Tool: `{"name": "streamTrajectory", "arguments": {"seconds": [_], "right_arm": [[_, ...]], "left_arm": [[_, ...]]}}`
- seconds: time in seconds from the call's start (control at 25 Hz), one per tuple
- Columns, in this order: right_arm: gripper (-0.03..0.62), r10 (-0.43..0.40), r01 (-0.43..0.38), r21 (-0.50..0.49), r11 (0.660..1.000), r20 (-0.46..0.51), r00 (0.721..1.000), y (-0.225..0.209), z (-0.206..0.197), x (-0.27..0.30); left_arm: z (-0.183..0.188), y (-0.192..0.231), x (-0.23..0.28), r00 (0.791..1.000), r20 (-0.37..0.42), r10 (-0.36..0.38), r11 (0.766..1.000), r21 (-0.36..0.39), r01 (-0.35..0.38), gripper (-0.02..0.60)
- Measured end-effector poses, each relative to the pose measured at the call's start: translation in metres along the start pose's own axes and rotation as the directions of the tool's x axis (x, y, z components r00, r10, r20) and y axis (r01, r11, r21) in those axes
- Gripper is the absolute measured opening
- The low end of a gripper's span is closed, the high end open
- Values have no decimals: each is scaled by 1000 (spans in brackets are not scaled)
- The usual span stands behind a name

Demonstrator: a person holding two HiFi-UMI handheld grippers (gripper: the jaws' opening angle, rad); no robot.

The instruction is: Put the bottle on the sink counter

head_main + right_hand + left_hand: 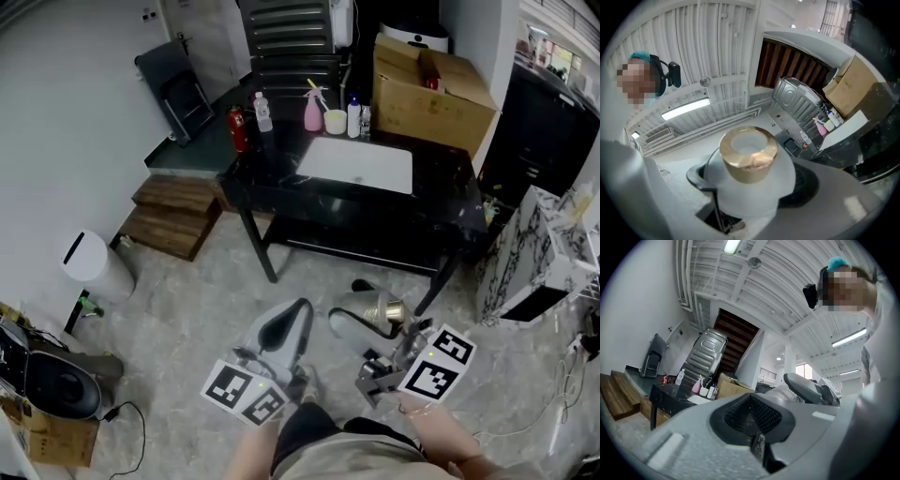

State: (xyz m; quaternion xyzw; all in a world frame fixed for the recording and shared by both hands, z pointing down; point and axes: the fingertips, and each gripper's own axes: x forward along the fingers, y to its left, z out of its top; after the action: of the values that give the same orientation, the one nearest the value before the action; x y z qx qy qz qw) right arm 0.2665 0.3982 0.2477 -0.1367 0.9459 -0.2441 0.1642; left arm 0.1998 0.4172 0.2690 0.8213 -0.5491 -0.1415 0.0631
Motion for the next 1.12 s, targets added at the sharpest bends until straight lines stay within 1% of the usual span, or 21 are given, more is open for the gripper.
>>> {"name": "streamTrajectory", "arguments": {"seconds": [0.08,0.16,0.24,0.28,0.4,0.56,0.68,0.84,1.0,1.12], "right_arm": [[341,-28,29,-16,999,18,999,-17,4,22],[341,-44,45,-24,999,26,999,-30,6,45],[341,-55,56,-43,998,27,998,-41,9,66],[341,-59,60,-57,997,31,998,-46,12,76],[341,-74,79,-79,994,61,995,-65,26,103],[341,-95,104,-86,991,107,990,-85,40,142],[341,-96,109,-103,989,125,988,-94,39,171],[341,-105,114,-84,990,104,989,-103,23,197],[341,-110,114,-72,991,65,992,-110,10,217],[341,-110,114,-68,991,57,992,-115,8,227]], "left_arm": [[5,25,15,1000,7,-5,1000,-16,5,7],[12,49,32,999,25,-20,998,-57,21,7],[22,70,48,998,43,-55,994,-94,59,6],[28,78,57,996,50,-75,992,-100,80,6],[41,106,78,992,54,-113,989,-92,118,6],[54,149,91,989,55,-136,986,-84,141,6],[64,178,95,988,61,-144,986,-76,149,6],[66,206,96,988,54,-148,985,-77,152,6],[60,225,101,988,38,-151,983,-99,154,6],[53,240,105,989,22,-144,981,-127,146,6]]}}
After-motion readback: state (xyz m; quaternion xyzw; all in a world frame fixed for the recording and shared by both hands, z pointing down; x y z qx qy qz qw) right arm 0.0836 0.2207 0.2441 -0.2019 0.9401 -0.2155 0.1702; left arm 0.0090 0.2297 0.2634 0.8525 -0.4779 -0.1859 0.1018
